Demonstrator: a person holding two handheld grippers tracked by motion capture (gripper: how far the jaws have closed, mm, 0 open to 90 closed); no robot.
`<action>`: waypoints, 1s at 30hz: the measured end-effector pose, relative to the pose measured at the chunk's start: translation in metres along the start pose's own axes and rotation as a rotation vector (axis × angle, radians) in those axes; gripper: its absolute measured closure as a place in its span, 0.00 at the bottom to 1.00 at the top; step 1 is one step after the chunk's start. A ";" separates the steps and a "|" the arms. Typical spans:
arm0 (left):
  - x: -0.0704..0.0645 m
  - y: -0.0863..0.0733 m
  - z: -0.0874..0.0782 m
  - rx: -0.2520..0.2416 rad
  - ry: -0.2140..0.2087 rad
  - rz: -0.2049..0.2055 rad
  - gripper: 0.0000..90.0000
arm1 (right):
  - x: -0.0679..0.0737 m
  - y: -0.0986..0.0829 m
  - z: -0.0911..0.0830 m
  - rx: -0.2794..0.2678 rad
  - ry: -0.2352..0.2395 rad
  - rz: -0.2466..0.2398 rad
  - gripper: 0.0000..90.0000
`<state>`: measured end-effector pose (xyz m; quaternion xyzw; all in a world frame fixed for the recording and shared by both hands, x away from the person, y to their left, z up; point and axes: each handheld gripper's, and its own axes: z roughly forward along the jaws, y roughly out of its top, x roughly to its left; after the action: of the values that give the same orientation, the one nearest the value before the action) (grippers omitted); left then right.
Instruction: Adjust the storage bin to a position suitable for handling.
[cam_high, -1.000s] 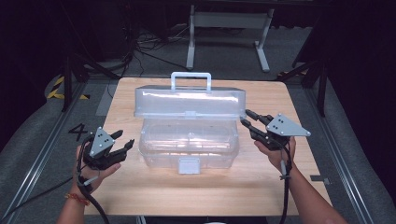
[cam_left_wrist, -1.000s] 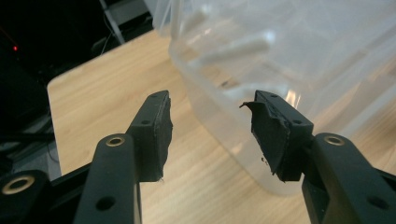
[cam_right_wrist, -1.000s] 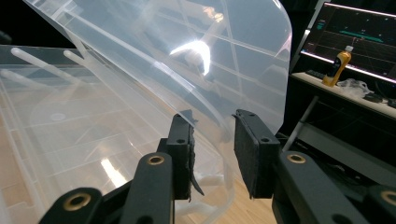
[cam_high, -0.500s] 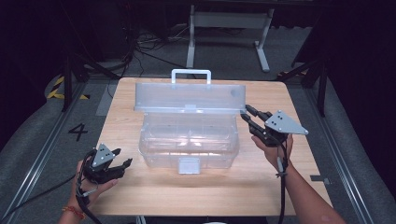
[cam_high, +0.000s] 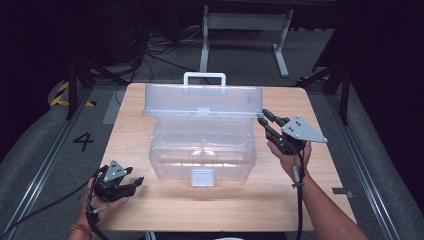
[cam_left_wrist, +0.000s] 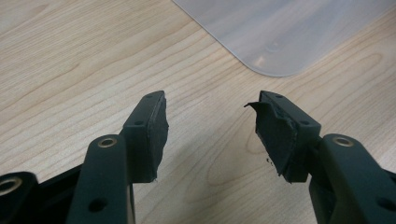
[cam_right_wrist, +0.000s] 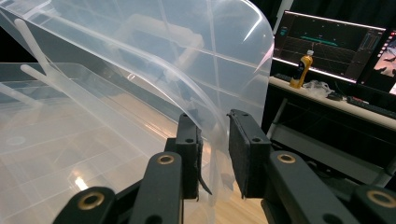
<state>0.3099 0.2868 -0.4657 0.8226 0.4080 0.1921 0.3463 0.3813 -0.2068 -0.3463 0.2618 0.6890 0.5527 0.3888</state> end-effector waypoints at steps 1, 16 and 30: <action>0.000 0.000 0.000 0.001 0.005 0.003 0.49 | 0.000 0.000 0.000 -0.001 0.001 0.003 0.83; 0.001 -0.008 0.007 0.030 -0.011 -0.003 0.48 | -0.001 0.001 0.004 -0.011 -0.018 0.006 0.84; 0.003 -0.011 0.008 0.029 -0.013 -0.001 0.46 | -0.005 0.009 0.014 -0.019 -0.060 -0.003 0.86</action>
<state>0.3105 0.2902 -0.4789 0.8286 0.4089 0.1808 0.3369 0.3951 -0.2009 -0.3376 0.2736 0.6720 0.5507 0.4126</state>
